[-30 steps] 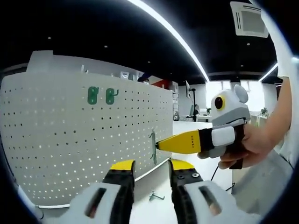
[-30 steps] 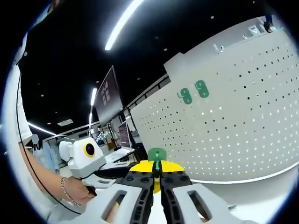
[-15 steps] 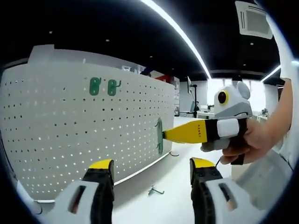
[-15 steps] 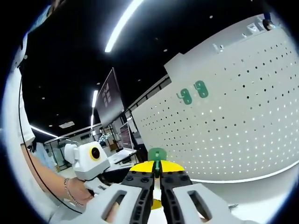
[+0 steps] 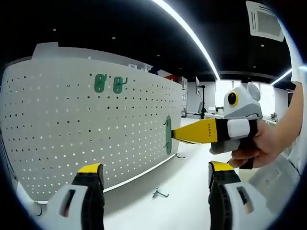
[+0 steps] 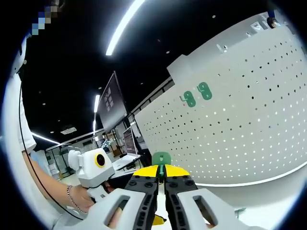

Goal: Insert the hook assembly into the mounting plate slot until the hook locks in place.

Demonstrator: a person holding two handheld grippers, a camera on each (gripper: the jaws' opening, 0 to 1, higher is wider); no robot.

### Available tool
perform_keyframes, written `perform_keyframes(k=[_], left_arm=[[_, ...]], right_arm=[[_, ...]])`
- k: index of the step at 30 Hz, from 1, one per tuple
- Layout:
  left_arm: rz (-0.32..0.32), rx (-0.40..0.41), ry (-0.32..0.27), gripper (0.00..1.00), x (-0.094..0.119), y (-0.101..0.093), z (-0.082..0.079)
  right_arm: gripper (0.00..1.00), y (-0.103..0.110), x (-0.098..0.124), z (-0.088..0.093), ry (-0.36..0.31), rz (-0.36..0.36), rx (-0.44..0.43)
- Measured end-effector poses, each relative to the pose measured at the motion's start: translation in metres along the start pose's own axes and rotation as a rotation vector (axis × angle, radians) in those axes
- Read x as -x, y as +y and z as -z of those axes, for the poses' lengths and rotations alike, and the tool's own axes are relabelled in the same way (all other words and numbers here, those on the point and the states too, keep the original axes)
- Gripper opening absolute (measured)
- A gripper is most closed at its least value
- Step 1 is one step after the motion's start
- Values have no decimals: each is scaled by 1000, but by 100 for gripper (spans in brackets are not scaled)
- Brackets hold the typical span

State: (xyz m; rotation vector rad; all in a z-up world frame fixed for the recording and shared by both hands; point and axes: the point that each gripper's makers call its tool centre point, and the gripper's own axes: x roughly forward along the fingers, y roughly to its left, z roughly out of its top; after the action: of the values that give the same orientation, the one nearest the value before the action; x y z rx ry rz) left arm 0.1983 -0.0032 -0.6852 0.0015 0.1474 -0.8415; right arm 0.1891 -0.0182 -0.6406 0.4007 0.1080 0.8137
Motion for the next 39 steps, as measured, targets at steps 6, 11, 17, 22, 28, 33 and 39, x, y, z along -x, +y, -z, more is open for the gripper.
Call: perform_keyframes(k=[6, 11, 17, 22, 28, 33, 39], left_arm=[[-4, -1, 6, 91, 0, 1, 2], [-10, 2, 9, 90, 1, 2, 2], [-8, 2, 7, 89, 1, 2, 1], [-7, 0, 6, 88, 1, 2, 1], [-8, -2, 7, 87, 2, 2, 2], [-8, -8, 23, 87, 5, 4, 6], [-11, -11, 34, 86, 10, 6, 10]], right_arm=[[1, -3, 0, -2, 6, 28, 48], [1, -9, 2, -2, 65, 110, 282], [1, -13, 2, -2, 105, 175, 433], [1, -17, 2, -4, 100, 181, 401], [1, -23, 1, -13, 86, 195, 387], [1, -37, 0, -26, 67, 230, 368], [1, -52, -4, -41, 50, 265, 357]])
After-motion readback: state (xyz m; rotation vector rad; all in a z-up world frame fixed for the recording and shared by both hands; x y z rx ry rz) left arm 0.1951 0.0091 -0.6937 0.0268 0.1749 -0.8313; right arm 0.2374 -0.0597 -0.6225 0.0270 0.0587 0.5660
